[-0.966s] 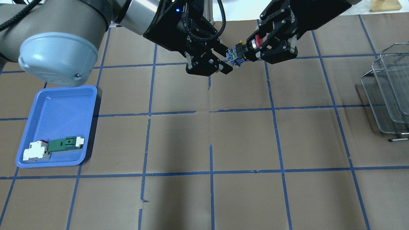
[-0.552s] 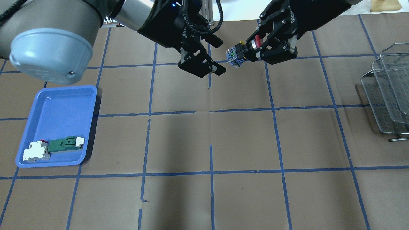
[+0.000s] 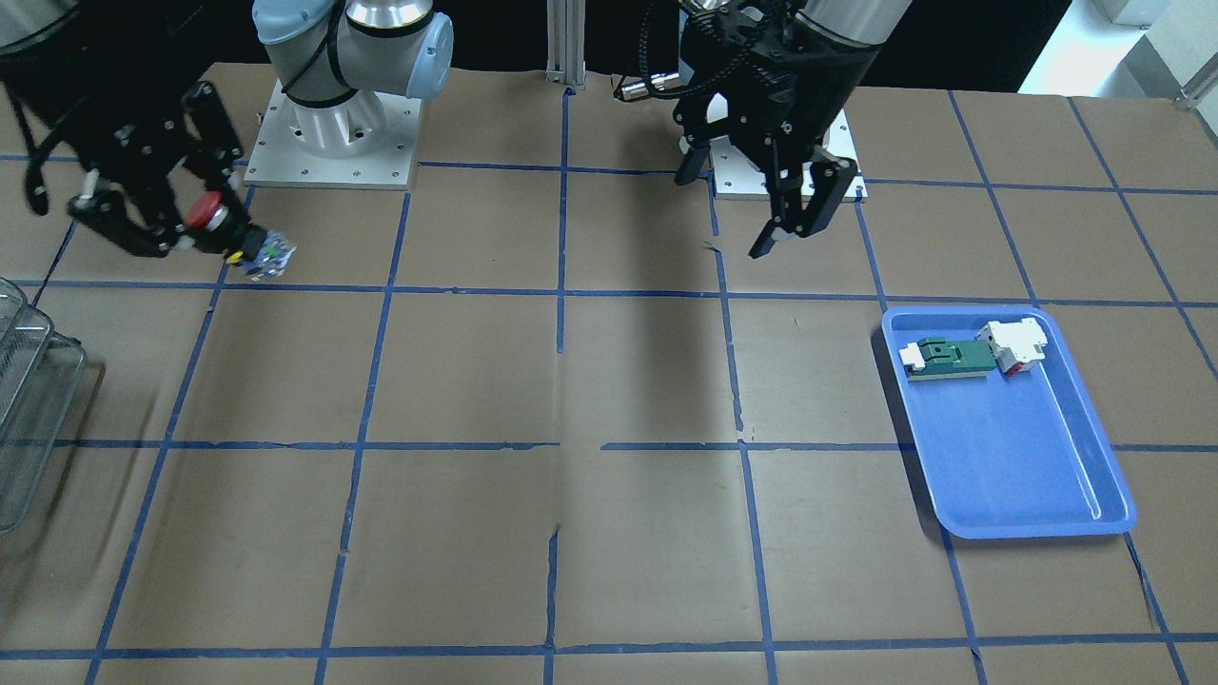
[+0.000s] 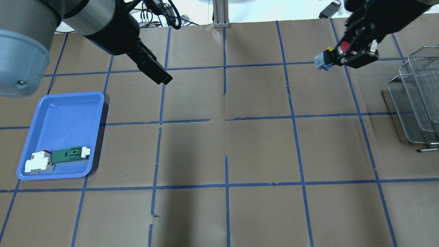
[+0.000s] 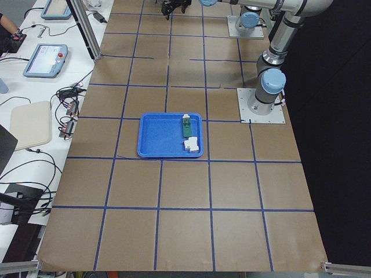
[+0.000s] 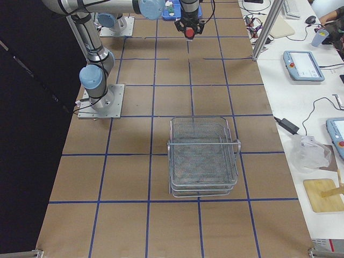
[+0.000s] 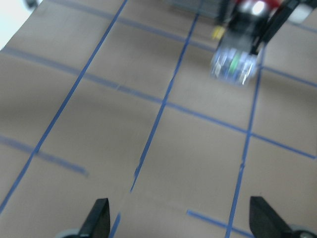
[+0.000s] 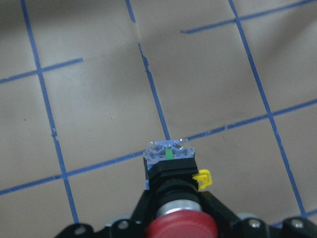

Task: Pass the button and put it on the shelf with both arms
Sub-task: 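Carry the button into the mesh basket with the right gripper while the left arm withdraws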

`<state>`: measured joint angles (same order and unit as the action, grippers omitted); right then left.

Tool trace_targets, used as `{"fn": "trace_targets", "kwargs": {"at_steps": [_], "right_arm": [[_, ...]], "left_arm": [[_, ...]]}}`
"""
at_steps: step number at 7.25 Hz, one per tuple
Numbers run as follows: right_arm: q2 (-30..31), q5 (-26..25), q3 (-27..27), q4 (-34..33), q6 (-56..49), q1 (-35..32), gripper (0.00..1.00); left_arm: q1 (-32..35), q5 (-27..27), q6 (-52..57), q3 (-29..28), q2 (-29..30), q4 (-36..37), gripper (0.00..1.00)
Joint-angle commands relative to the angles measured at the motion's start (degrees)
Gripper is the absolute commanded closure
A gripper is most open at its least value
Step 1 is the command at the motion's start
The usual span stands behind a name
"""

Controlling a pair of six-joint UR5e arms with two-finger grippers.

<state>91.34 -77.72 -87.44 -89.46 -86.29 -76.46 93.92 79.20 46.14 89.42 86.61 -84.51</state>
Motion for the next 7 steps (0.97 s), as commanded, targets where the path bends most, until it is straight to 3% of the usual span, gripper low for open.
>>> {"fn": "trace_targets", "kwargs": {"at_steps": [1, 3, 5, 7], "right_arm": [[-6.1, -8.3, 0.2, -7.3, -6.9, 9.4, 1.0], [-10.9, -13.8, 0.4, -12.4, -11.8, 16.7, 1.0], [-13.4, -15.7, 0.4, -14.2, -14.3, 21.9, 1.0], [-17.5, -16.3, 0.1, -21.0, -19.3, 24.7, 1.0]], "left_arm": [[-3.6, 4.7, -14.4, 0.1, -2.2, -5.2, 0.0], [-5.4, 4.8, -22.4, 0.1, -2.3, -8.3, 0.0], [-5.8, 4.9, -31.9, -0.2, -3.2, -10.5, 0.0], [-5.9, 5.1, -31.8, 0.2, -4.0, -10.4, 0.0]]}}
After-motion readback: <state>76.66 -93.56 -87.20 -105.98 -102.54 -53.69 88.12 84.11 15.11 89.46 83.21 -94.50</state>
